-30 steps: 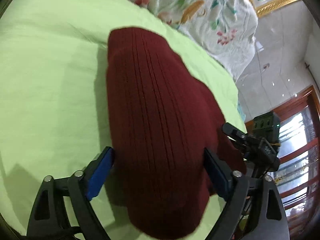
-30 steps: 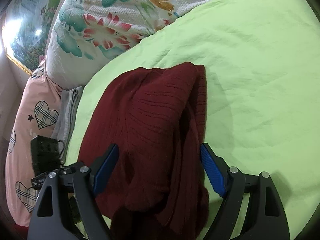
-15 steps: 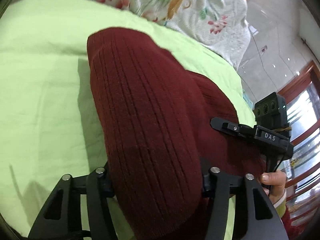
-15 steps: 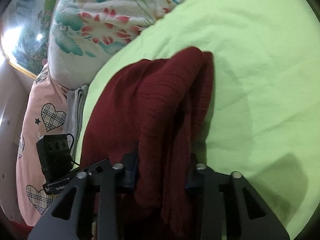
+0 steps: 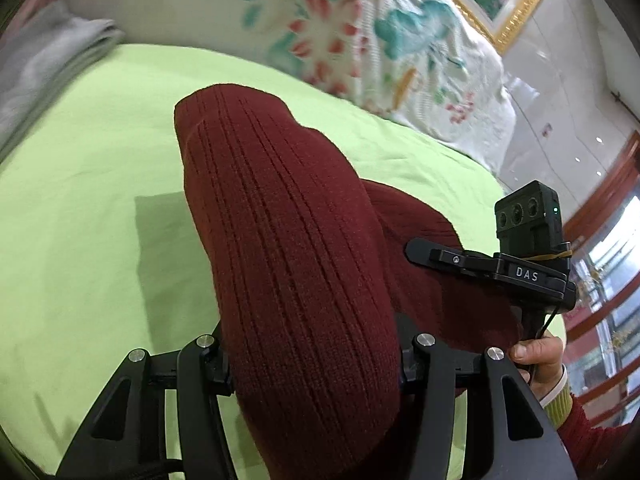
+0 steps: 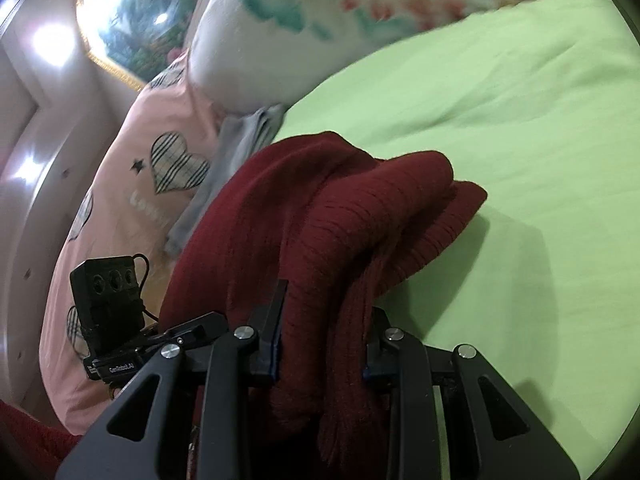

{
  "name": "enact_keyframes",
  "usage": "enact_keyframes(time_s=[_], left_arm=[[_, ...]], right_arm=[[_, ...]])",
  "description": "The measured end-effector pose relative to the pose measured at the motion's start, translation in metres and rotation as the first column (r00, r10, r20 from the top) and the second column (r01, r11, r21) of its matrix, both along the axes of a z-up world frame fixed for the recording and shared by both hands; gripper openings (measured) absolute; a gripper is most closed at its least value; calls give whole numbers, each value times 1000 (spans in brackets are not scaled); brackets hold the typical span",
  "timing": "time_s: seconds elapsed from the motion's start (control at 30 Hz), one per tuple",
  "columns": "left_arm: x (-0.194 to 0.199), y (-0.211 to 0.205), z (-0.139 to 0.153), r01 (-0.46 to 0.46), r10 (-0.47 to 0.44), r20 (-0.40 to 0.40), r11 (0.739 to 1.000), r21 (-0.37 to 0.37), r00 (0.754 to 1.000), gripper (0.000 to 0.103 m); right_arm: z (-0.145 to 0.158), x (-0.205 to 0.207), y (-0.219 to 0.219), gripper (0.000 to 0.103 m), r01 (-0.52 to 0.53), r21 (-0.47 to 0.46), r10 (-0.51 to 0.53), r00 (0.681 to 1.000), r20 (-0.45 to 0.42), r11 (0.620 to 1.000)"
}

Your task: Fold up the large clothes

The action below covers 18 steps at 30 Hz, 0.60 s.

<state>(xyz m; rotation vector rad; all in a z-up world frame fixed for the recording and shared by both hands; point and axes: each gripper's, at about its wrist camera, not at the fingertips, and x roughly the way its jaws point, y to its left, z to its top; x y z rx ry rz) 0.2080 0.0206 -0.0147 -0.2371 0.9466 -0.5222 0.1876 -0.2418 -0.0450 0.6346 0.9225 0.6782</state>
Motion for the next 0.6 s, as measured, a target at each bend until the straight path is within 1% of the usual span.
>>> enact_keyframes(time_s=[0.07,0.1,0.17,0.23,0.33,0.4,0.43,0.5,0.53,0.57,0.6], left_arm=[[-7,19,-11,-25,25,-23,1000,7,999,54],[-10,27,-19,-35,36,-40,999,6,999,55],[-10,35,-31,-50,49,-62,999,-21,997,56],[-9,35,-37,-54,51,-59,998,-43,997,60],[-9,29,-39,-54,52,-42,998,-36,998,64],[-6,28,-42,-53,51,-51,998,-44,997,66],[-5,30,-44,-55,52,-61,997,-52,997,70],[-2,33,-47,-61,55,-91,996,-65,994,74],[-2,34,-49,-61,54,-102,996,-71,993,75],[-3,36,-48,-63,54,-112,995,-78,992,76],[-5,40,-45,-66,57,-117,994,-82,991,76]], right_arm=[[-12,0,17,29,-20,-1,20,999,-28,1000],[-19,0,23,29,-19,-16,18,999,-44,1000],[-27,-1,23,29,-8,-23,7,998,-64,1000],[-33,-2,19,29,5,-13,-7,996,-89,1000],[-36,-4,16,30,19,-35,-22,995,-100,999],[-37,-5,16,31,28,-38,-32,994,-107,999],[-37,-5,16,33,33,-37,-37,993,-109,999],[-37,-5,18,42,42,-34,-46,992,-119,999],[-37,-6,18,44,49,-41,-54,991,-126,998],[-36,-6,19,52,54,-46,-60,990,-130,997],[-34,-6,17,58,62,-56,-69,989,-133,996]])
